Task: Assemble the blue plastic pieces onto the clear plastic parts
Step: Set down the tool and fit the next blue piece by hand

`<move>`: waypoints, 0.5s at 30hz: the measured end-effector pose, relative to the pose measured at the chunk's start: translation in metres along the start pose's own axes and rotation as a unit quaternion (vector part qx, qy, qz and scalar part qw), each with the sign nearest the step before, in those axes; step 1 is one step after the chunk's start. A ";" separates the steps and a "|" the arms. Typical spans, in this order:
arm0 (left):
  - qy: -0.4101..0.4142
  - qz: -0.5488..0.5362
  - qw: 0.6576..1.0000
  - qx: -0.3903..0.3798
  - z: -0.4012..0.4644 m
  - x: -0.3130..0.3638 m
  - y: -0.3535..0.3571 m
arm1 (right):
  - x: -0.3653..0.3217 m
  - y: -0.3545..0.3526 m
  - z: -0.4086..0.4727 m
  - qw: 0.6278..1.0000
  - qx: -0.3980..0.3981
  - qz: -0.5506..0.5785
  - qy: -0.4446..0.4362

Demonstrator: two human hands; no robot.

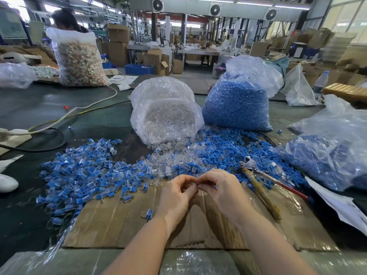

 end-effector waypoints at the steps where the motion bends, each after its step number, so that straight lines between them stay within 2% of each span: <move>1: 0.003 0.015 1.000 0.001 0.000 0.000 0.000 | 0.001 0.000 0.000 1.000 -0.004 0.001 0.001; 4: -0.005 0.016 1.000 0.006 0.001 -0.001 0.000 | 0.006 -0.005 -0.003 0.999 0.013 -0.037 0.001; 6: -0.021 -0.018 1.000 0.006 0.001 -0.002 0.000 | 0.017 -0.019 -0.007 0.992 0.086 -0.093 0.029; 8: -0.027 -0.025 0.999 0.002 0.001 -0.002 0.000 | 0.034 -0.040 -0.014 0.961 0.168 -0.183 0.124; 9: -0.025 -0.022 0.999 0.001 0.001 -0.003 0.000 | 0.044 -0.051 -0.018 0.932 0.188 -0.241 0.195; 11: -0.021 -0.017 1.000 0.000 0.001 -0.003 0.000 | 0.062 -0.067 -0.027 0.867 0.157 -0.323 0.345; 12: -0.020 -0.018 1.000 0.001 0.001 -0.003 0.000 | 0.069 -0.072 -0.031 0.846 0.124 -0.329 0.401; 15: -0.022 -0.016 1.000 0.004 0.002 -0.003 0.000 | 0.082 -0.078 -0.035 0.826 0.057 -0.305 0.470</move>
Point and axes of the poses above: each hand's wrist, its own z-axis towards the middle knuckle, its own y-axis out of the palm, x = y × z, the point moved 3 cm from there along z, towards the middle knuckle, and after that the axes turned 14 degrees about z, right-handed, at the moved point
